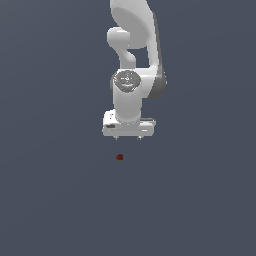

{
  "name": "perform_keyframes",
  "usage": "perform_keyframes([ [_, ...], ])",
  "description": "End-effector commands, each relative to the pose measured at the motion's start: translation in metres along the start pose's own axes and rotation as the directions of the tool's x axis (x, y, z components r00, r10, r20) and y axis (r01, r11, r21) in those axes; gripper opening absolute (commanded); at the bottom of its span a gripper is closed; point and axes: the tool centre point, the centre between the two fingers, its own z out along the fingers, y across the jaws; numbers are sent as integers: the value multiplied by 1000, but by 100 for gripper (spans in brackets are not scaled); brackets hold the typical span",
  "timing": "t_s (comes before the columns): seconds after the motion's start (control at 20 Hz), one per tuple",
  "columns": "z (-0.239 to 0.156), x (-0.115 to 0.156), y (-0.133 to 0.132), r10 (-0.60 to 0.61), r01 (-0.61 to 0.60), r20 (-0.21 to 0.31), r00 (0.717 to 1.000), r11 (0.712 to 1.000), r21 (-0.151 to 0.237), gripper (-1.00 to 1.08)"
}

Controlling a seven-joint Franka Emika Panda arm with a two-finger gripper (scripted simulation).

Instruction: Pick up the object and move it to a goal position.

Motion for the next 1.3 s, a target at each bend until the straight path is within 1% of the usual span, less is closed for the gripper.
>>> perform_keyframes([
  [0.0,0,0,0,0,0,0,1000,1000,0,100],
  [0.15,-2,1,3,4,-4,-2,1000,1000,-3,100],
  [0.5,-16,5,19,17,-17,-15,1000,1000,-19,100],
  [0.8,-16,5,19,19,-20,-15,1000,1000,-19,100],
  [1.0,-14,6,19,50,-50,-16,999,999,-16,100],
  [1.25,-9,8,20,119,-119,-17,993,993,-12,100],
])
